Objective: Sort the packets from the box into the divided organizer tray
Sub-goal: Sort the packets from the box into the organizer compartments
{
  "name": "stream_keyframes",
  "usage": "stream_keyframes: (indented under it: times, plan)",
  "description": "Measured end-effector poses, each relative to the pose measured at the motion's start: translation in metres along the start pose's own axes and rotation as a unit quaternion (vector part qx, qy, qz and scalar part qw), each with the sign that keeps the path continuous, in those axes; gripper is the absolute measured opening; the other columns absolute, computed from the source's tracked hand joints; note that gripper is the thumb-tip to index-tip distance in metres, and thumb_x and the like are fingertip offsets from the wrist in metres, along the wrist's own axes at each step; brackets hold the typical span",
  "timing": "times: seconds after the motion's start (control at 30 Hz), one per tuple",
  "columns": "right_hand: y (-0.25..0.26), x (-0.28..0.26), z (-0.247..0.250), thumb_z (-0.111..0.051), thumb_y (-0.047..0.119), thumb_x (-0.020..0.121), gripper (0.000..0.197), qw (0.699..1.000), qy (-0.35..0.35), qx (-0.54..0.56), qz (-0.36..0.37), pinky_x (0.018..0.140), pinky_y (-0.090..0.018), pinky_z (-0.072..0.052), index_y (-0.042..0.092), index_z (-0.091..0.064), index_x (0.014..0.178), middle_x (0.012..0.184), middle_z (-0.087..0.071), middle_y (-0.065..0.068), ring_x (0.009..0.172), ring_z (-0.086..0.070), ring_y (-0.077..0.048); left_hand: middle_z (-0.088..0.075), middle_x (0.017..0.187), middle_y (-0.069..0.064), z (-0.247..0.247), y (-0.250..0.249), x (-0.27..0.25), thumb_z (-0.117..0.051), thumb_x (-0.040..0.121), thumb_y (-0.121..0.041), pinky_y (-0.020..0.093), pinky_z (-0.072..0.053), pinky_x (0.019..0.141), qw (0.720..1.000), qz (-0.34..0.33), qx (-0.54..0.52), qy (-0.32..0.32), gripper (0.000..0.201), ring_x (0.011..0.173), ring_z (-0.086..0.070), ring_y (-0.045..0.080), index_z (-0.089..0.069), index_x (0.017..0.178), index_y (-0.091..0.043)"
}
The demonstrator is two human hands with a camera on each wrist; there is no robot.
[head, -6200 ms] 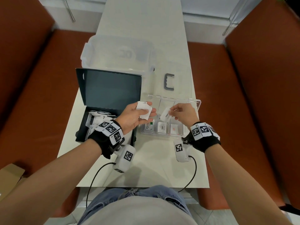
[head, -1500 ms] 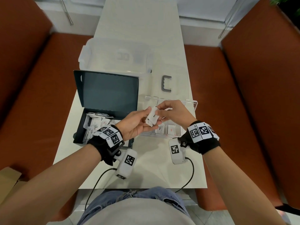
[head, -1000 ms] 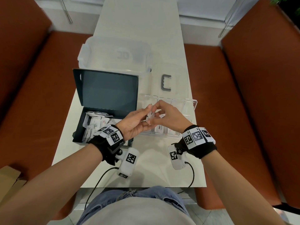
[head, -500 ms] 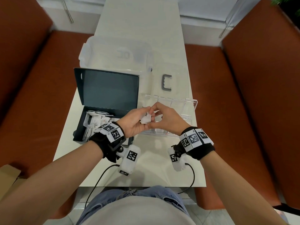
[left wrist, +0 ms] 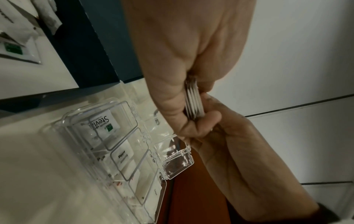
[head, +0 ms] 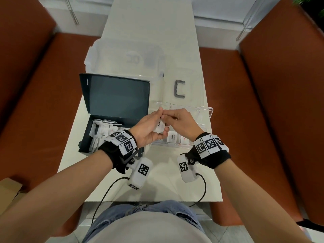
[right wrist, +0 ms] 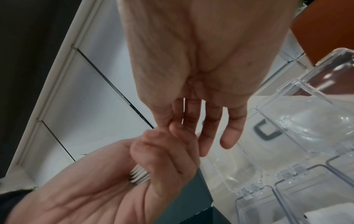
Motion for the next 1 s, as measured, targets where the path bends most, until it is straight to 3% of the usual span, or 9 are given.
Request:
stream_keyframes:
  times: [0.1,0.2,0.3,0.4,0.5,0.57,0.77,0.87,1.0]
  plan:
    - [0.0,0.001,0.002,-0.057,0.02,0.094,0.021,1.0,0.001,-0.002,-0.008,0.065,-0.006,-0.043,0.021,-0.073,0.107,0.059,-0.059,0.015,0.059,-0.054,0.004,-0.049,0.083,0.008,0.001,0.0,0.004,-0.045,0.099,-0.043,0.022,-0.046,0.054,1.0,-0.01,0.015,-0.006,0.053,0.055,-0.044,0.012,-0.046,0.135,-0.004]
    - [0.0,0.004,0.003,-0.061,0.018,0.09,0.018,0.999,0.017,-0.008,-0.026,0.069,-0.01,-0.045,0.02,-0.074,0.103,0.06,-0.062,0.015,0.061,-0.058,0.004,-0.05,0.093,0.011,0.0,0.002,0.009,-0.044,0.098,-0.047,0.021,-0.04,0.05,0.998,-0.03,0.052,-0.018,0.053,0.052,-0.041,0.011,-0.049,0.133,-0.007]
    - [0.0,0.006,0.005,-0.063,0.008,0.084,0.013,0.999,0.024,-0.002,-0.032,0.077,-0.022,-0.05,0.014,-0.072,0.092,0.062,-0.064,0.006,0.066,-0.062,-0.008,-0.048,0.076,0.005,-0.006,0.003,0.014,-0.042,0.097,-0.052,0.019,-0.036,0.045,0.995,-0.055,0.082,-0.009,0.053,0.048,-0.037,0.009,-0.056,0.123,-0.009]
    - [0.0,0.008,0.011,-0.067,0.008,0.085,0.006,0.999,0.022,0.015,-0.023,0.077,-0.026,-0.051,0.013,-0.07,0.086,0.069,-0.068,-0.008,0.065,-0.063,-0.014,-0.054,0.067,0.002,-0.01,0.004,0.019,-0.04,0.093,-0.061,0.021,-0.043,0.049,0.993,-0.056,0.1,-0.006,0.058,0.051,-0.046,0.01,-0.06,0.118,-0.012]
    - [-0.017,0.016,0.03,-0.07,0.01,0.085,0.006,0.998,-0.04,0.032,-0.048,0.08,-0.027,-0.05,0.008,-0.071,0.09,0.084,-0.071,-0.01,0.077,-0.065,-0.015,-0.07,0.086,0.003,-0.003,0.006,0.024,-0.038,0.09,-0.068,0.029,-0.055,0.066,0.99,-0.027,0.137,-0.037,0.057,0.073,-0.066,0.014,-0.059,0.116,-0.022]
    - [-0.037,0.02,0.04,-0.07,0.01,0.085,0.011,0.993,-0.074,0.015,-0.086,0.082,-0.027,-0.049,0.005,-0.071,0.094,0.089,-0.071,-0.011,0.082,-0.063,-0.015,-0.069,0.099,0.003,0.008,0.006,0.024,-0.04,0.088,-0.07,0.031,-0.055,0.072,0.983,-0.011,0.164,-0.082,0.053,0.086,-0.067,0.016,-0.056,0.115,-0.026]
    - [-0.087,0.019,0.015,-0.072,0.015,0.084,0.017,0.978,-0.003,-0.114,-0.177,0.076,-0.022,-0.04,0.006,-0.073,0.098,0.093,-0.069,-0.009,0.084,-0.056,-0.013,-0.069,0.105,0.004,0.028,0.003,0.023,-0.041,0.092,-0.064,0.03,-0.052,0.07,0.976,-0.008,0.173,-0.132,0.053,0.081,-0.065,0.016,-0.057,0.119,-0.021]
    - [-0.094,0.021,0.001,-0.072,0.019,0.083,0.015,0.968,0.027,-0.151,-0.196,0.09,-0.036,-0.047,0.012,-0.073,0.097,0.099,-0.071,-0.006,0.09,-0.06,-0.017,-0.068,0.101,0.002,0.033,0.004,0.023,-0.041,0.094,-0.062,0.029,-0.053,0.07,0.974,-0.009,0.173,-0.145,0.052,0.079,-0.064,0.016,-0.057,0.119,-0.019]
    - [-0.098,0.02,-0.004,-0.072,0.023,0.082,0.013,0.953,0.028,-0.2,-0.225,0.105,-0.047,-0.031,0.021,-0.072,0.095,0.087,-0.065,0.005,0.102,-0.059,-0.021,-0.067,0.104,0.004,0.037,0.006,0.022,-0.04,0.095,-0.059,0.031,-0.051,0.074,0.974,-0.005,0.169,-0.151,0.052,0.085,-0.063,0.02,-0.057,0.121,-0.017]
Point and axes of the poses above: each hand's wrist, its own x-axis towards the middle knuckle, its own z-axis out of the back of the hand, y = z × x, the point moved 6 cm from there along x, towards the middle knuckle
